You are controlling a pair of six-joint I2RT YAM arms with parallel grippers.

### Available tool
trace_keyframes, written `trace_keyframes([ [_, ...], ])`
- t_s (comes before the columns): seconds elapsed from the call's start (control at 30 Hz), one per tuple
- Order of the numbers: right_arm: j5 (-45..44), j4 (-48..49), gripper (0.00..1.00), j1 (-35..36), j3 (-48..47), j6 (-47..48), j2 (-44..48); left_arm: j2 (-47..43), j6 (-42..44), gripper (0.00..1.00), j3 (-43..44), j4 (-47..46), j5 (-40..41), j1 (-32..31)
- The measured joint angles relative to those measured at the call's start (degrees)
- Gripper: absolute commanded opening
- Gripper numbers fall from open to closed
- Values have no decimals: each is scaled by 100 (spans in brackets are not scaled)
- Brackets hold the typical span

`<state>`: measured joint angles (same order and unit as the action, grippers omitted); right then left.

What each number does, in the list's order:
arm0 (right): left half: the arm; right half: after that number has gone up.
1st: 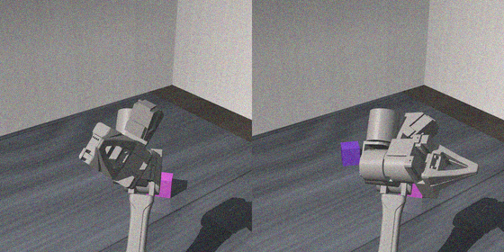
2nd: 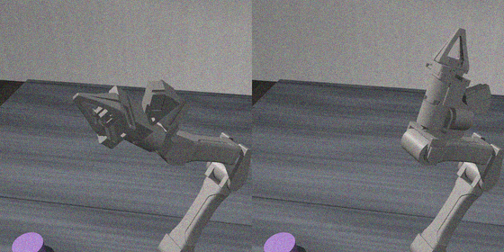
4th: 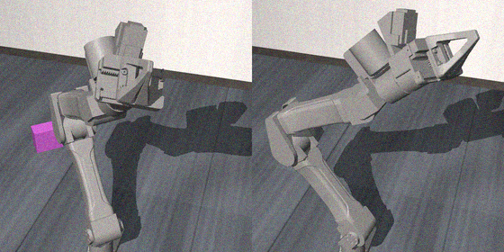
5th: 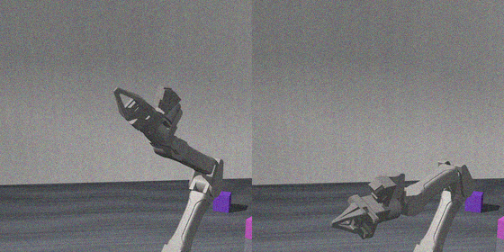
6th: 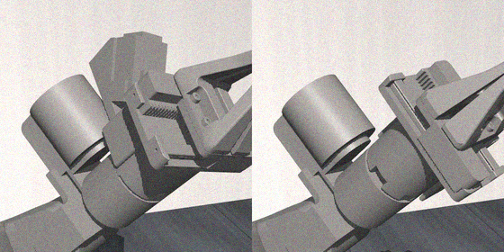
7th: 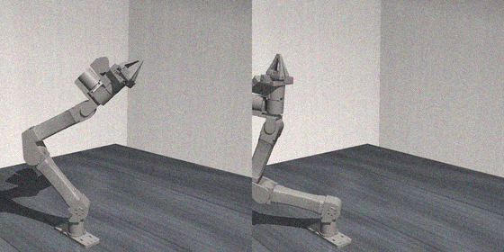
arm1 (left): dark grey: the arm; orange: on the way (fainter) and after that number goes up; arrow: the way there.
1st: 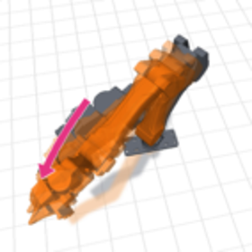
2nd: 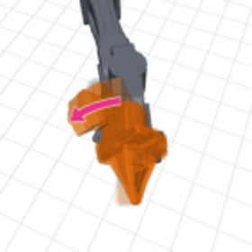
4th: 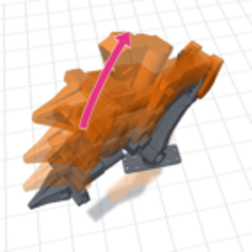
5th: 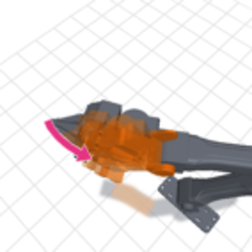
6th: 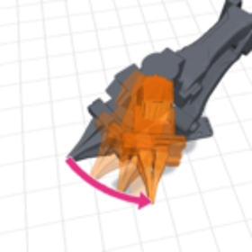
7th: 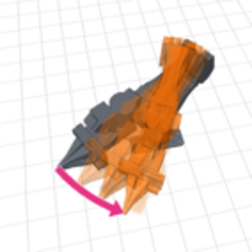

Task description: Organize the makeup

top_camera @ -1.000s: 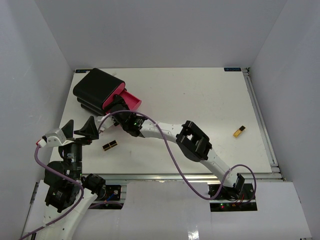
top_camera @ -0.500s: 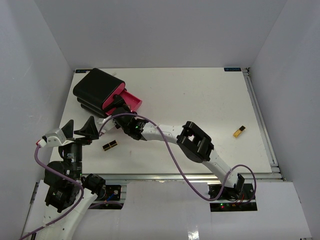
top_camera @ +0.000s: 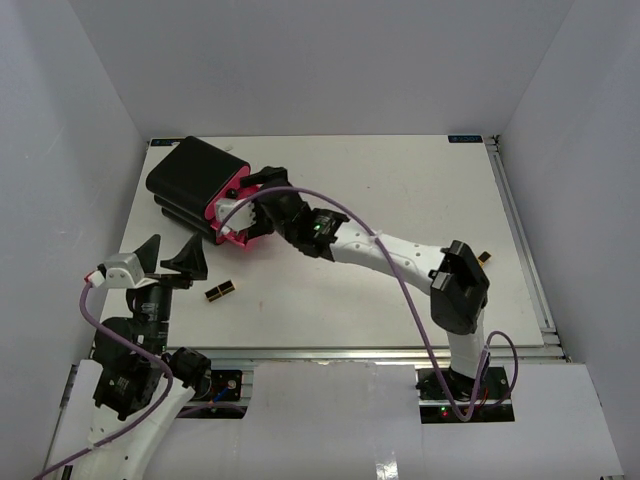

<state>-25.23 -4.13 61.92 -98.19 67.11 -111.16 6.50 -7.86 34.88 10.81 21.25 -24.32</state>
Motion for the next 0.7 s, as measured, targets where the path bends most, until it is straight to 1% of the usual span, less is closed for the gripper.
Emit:
trace_keyframes([
  [0.07, 542, -371, 88, -414, 108, -616, 293, 155, 16, 88, -10, -66, -321, 0],
  [0.1, 912, -617, 86, -669, 152, -952, 433, 268, 30, 82, -11, -115, -518, 0],
  [0.17, 1867, -992, 82, -1395, 371, -1561, 736, 627, 38, 69, -10, -206, -1028, 0],
  [0.23, 2902, -1287, 77, -2249, 799, -2080, 1136, 1119, 12, 46, 2, -293, -1597, 0],
  [0.3, 3700, -1552, 69, -2999, 1263, -2432, 1559, 1795, -26, 30, 72, -332, -2221, 0],
  [0.33, 4025, -1686, 62, -3310, 1493, -2575, 1779, 2175, -48, 24, 132, -341, -2529, 0],
  [0.4, 4718, -1765, 38, -3756, 1947, -2859, 2271, 3119, -82, 18, 402, -281, -3085, 0],
  [0.43, 5073, -1764, 33, -3943, 2174, -3001, 2528, 3630, -96, 17, 569, -234, -3351, 0],
  [0.47, 5462, -1528, 30, -4165, 2472, -3215, 2808, 4259, -114, 18, 838, -115, -3548, -9],
  [0.57, 6443, -983, 30, -4972, 3516, -3830, 3724, 5903, -96, 21, 1597, 155, -3737, -75],
  [0.63, 6851, -514, 30, -5530, 4097, -4203, 4086, 6742, -43, 22, 2044, 544, -3520, -216],
  [0.7, 7199, -147, 30, -5905, 4554, -4549, 4266, 7397, 16, 24, 2456, 860, -3174, -456],
])
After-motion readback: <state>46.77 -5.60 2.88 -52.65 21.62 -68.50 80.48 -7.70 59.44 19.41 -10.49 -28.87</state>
